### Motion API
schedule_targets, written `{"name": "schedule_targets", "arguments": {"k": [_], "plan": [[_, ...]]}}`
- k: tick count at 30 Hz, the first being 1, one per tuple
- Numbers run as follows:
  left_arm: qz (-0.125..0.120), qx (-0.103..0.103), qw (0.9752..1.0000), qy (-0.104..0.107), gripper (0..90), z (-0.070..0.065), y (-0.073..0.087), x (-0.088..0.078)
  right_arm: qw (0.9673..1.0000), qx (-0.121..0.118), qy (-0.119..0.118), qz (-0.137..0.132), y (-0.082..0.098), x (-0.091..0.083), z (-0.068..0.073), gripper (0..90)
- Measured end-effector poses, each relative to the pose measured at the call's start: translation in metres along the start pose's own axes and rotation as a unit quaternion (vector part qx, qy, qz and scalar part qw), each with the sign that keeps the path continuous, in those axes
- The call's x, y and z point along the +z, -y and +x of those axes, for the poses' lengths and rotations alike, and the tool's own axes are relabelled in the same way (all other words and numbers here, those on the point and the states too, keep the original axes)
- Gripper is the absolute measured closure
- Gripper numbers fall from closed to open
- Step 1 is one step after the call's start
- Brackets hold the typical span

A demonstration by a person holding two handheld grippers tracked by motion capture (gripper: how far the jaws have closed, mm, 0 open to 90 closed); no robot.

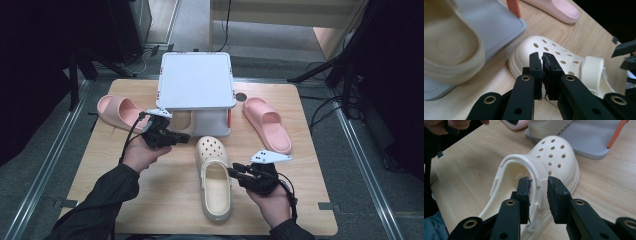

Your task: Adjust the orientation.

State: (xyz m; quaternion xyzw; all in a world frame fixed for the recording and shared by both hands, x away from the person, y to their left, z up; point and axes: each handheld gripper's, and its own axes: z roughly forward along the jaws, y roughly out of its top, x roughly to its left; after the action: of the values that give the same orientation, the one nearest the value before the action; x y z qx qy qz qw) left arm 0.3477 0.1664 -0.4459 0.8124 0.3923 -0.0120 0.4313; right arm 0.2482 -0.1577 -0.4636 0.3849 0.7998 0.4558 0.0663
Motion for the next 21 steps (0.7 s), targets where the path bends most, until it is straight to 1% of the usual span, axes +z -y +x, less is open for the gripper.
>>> {"name": "schedule_targets", "arguments": {"k": [1,2,4,5,7,8,11,13,15,17,18,21], "plan": [[0.001,0.0,1.0,0.0,85.3,0.0,-0.001,-0.001,1.0,0.0,0.0,0.0,0.0,0.0,0.0,68.7],[0.003,0.002,1.0,0.004,84.9,-0.001,-0.003,-0.003,1.0,0.004,0.0,0.002,0.001,0.0,0.001,67.5],[0.005,0.008,0.9999,0.008,84.6,-0.002,-0.006,-0.005,1.0,0.007,-0.002,0.004,0.003,0.002,0.002,66.4],[0.004,0.013,0.9999,0.006,84.4,-0.003,-0.008,-0.006,1.0,0.008,-0.001,0.006,0.004,0.002,0.003,66.2],[0.002,0.016,0.9998,0.01,83.7,-0.005,-0.011,-0.008,0.9999,0.01,0.0,0.013,0.006,0.004,0.004,62.7],[0.002,0.02,0.9997,0.011,83.7,-0.005,-0.013,-0.009,0.9999,0.01,0.0,0.013,0.006,0.004,0.004,62.7],[-0.002,0.02,0.9997,0.013,81.8,-0.004,-0.016,-0.014,0.9998,0.013,0.001,0.017,0.008,0.007,0.004,60.3],[0.002,0.022,0.9997,0.006,79.2,-0.002,-0.019,-0.017,0.9997,0.017,0.002,0.02,0.009,0.009,0.004,59.7],[0.003,0.021,0.9998,0.004,79.0,0.002,-0.022,-0.02,0.9997,0.016,0.005,0.017,0.009,0.009,0.004,59.7],[-0.006,0.016,0.9998,0.006,78.6,0.005,-0.025,-0.025,0.9997,0.018,0.009,0.014,0.009,0.009,0.004,59.1],[-0.006,0.016,0.9998,0.006,78.5,0.005,-0.025,-0.025,0.9997,0.018,0.009,0.014,0.009,0.009,0.004,59.1],[-0.012,0.011,0.9998,0.009,78.4,0.009,-0.028,-0.031,0.9995,0.021,0.012,0.02,0.011,0.01,0.003,57.4]]}}
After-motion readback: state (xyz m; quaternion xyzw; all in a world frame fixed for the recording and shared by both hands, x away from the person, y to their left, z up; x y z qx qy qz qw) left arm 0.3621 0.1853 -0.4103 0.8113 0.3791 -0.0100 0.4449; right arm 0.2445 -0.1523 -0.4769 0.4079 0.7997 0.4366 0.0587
